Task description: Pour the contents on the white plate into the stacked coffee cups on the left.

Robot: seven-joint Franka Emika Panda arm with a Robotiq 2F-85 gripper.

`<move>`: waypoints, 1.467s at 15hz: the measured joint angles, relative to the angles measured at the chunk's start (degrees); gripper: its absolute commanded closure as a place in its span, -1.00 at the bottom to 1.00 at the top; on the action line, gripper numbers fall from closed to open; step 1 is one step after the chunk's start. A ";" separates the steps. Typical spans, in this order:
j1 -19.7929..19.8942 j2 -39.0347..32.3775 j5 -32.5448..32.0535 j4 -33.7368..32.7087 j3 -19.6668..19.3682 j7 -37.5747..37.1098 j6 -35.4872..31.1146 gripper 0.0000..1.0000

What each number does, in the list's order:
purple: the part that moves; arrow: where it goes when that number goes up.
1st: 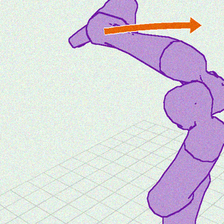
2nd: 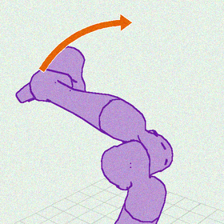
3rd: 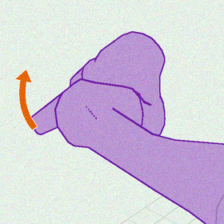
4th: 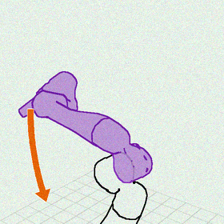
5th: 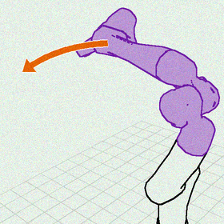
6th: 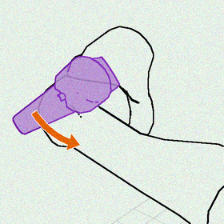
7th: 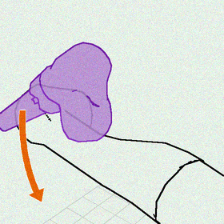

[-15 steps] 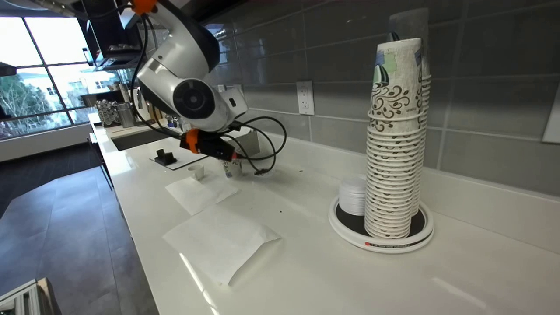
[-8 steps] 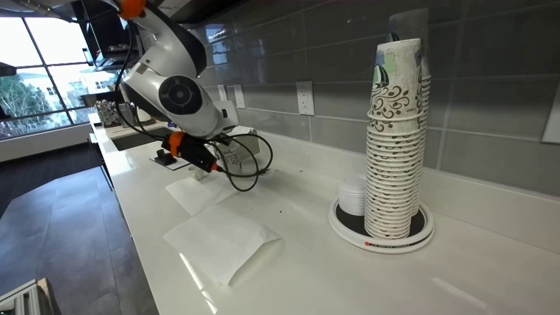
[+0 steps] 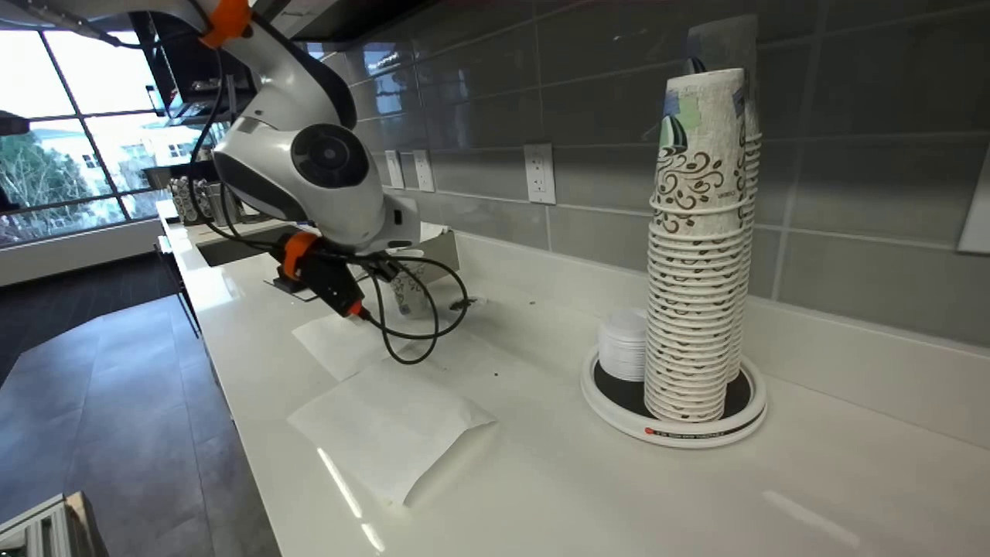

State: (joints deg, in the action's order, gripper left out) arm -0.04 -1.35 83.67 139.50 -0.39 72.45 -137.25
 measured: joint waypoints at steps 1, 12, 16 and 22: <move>0.00 -0.14 -1.81 0.00 -0.05 -2.45 -0.32 0.96; 0.38 -6.35 -20.15 -2.25 -0.47 -21.60 0.50 0.96; 0.62 -10.54 -23.18 -5.94 -0.47 -23.56 2.55 0.96; 0.59 -17.66 -27.94 -11.43 0.01 -27.14 4.84 0.96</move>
State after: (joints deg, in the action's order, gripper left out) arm 0.55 -19.01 55.73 128.08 -0.37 45.31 -132.41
